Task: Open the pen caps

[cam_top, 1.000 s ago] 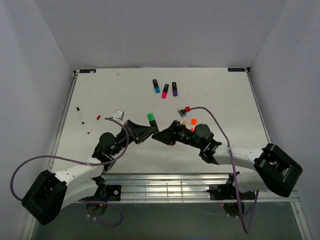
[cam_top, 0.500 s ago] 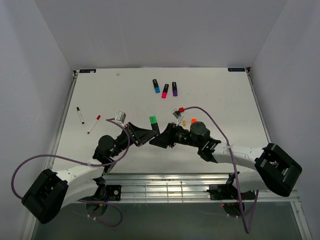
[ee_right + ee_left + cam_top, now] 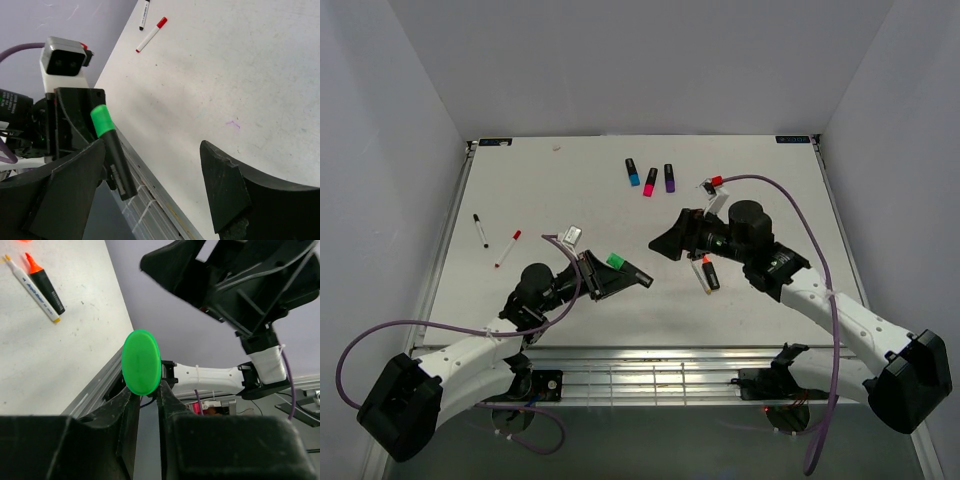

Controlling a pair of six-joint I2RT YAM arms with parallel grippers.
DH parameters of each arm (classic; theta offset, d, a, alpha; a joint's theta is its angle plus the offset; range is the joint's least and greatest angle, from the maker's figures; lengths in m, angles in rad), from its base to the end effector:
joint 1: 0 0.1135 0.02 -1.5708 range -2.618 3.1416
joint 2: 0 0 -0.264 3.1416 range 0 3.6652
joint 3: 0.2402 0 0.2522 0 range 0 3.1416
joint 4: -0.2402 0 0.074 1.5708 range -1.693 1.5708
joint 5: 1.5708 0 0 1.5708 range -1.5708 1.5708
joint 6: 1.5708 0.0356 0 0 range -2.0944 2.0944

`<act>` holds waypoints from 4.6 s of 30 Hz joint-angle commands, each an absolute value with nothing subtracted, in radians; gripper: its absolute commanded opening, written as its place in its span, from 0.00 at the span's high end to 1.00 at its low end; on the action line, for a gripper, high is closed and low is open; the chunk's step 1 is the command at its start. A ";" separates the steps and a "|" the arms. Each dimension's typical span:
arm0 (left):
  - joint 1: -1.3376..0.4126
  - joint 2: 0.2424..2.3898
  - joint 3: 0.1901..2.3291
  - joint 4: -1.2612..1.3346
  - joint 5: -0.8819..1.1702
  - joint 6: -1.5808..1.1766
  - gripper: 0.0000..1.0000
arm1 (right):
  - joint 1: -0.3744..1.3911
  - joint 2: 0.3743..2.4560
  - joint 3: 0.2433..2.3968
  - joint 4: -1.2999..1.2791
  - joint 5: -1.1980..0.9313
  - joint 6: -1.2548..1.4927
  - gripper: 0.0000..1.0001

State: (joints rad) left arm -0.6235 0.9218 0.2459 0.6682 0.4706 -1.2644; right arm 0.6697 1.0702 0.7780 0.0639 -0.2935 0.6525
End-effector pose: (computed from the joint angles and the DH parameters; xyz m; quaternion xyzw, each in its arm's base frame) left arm 0.1487 -0.1268 0.2166 -0.0616 0.7069 -0.6518 0.2678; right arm 0.1899 0.1635 0.3075 -0.0976 0.7738 0.4681 0.4154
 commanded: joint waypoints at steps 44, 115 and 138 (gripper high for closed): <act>-0.620 1.028 0.350 0.575 0.502 -1.195 1.00 | 0.951 1.339 0.992 -0.083 -0.176 0.604 0.89; -0.606 1.098 0.520 0.187 0.537 -0.853 1.00 | 0.877 1.439 1.305 -0.420 -0.061 0.583 0.41; -0.606 1.078 0.545 0.152 0.526 -0.851 1.00 | 0.913 1.525 1.270 -0.350 -0.031 0.594 0.47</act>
